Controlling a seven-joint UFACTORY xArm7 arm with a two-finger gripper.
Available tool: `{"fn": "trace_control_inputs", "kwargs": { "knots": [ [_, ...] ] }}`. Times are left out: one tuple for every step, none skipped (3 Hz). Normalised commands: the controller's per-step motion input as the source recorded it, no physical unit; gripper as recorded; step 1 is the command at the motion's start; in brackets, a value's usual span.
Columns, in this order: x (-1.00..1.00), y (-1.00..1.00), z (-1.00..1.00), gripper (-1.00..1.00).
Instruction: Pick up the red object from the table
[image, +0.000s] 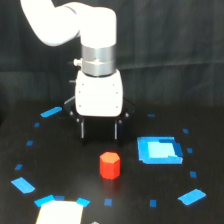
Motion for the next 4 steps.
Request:
{"fn": "trace_control_inputs", "kwargs": {
  "knots": [
    [0.45,-0.89,-1.00,-0.47],
    [0.15,-1.00,-0.84,-0.21],
    [0.22,-0.87,-0.83,-1.00],
    [0.13,-0.98,-0.88,-0.91]
  ]
}}
